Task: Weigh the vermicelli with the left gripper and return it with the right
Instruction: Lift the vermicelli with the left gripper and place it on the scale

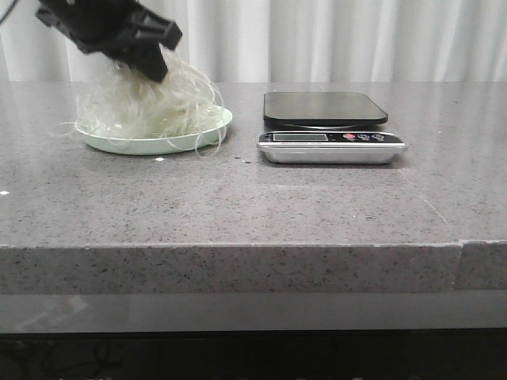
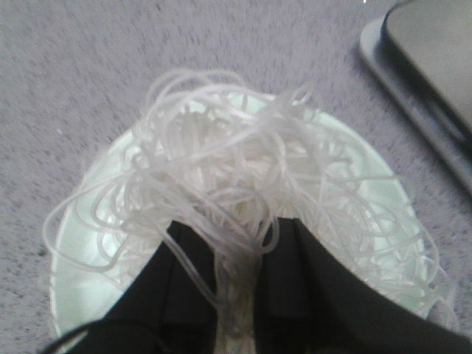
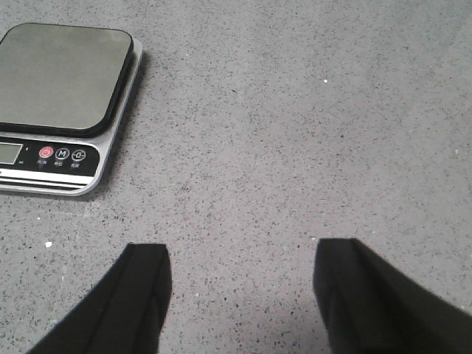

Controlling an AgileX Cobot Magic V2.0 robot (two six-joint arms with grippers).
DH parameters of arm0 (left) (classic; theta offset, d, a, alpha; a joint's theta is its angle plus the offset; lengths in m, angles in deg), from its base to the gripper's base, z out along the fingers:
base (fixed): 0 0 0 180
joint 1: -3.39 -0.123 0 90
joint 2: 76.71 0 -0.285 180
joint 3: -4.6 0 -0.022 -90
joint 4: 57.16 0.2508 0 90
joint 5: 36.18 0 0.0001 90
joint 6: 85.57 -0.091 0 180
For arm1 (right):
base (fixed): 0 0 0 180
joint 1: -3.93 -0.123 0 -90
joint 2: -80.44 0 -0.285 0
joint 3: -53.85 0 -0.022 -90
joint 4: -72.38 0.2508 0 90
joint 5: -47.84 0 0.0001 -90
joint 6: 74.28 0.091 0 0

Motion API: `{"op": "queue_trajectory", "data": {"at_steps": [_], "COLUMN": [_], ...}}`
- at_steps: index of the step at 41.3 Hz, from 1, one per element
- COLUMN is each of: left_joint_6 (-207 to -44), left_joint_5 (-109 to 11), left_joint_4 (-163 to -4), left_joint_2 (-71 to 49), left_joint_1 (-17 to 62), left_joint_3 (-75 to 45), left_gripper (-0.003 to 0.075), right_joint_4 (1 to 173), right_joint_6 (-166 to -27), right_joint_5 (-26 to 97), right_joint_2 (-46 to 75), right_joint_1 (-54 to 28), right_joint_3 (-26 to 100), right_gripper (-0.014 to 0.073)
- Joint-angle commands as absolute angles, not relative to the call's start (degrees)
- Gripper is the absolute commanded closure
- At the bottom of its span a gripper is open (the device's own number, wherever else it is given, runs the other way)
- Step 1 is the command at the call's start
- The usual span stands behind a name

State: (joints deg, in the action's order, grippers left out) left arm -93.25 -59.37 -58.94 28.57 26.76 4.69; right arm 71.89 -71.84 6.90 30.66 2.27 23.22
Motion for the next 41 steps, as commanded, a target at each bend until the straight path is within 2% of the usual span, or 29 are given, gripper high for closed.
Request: {"op": "queue_trajectory", "data": {"at_steps": [1,14,30,41], "left_joint_6": [-93.3,-93.3,-93.3,-93.3], "left_joint_5": [-55.2,-56.6,-55.7,-55.8], "left_joint_4": [-59.2,-59.2,-59.2,-59.2], "left_joint_2": [23.1,23.7,36.6,44.6], "left_joint_1": [27.1,33.8,42.5,43.4], "left_joint_3": [8.0,19.7,37.2,40.6], "left_gripper": [0.0579,0.0579,0.0578,0.0578], "right_joint_4": [71.1,71.1,71.1,71.1], "right_joint_6": [-72.4,-72.4,-72.4,-72.4], "right_joint_5": [10.2,10.2,10.2,10.2], "right_joint_2": [30.4,30.4,30.4,30.4], "right_joint_1": [2.6,2.6,2.6,2.6], "right_joint_3": [25.1,25.1,25.1,25.1], "right_gripper": [0.0069,0.0069,0.0069,0.0069]}}
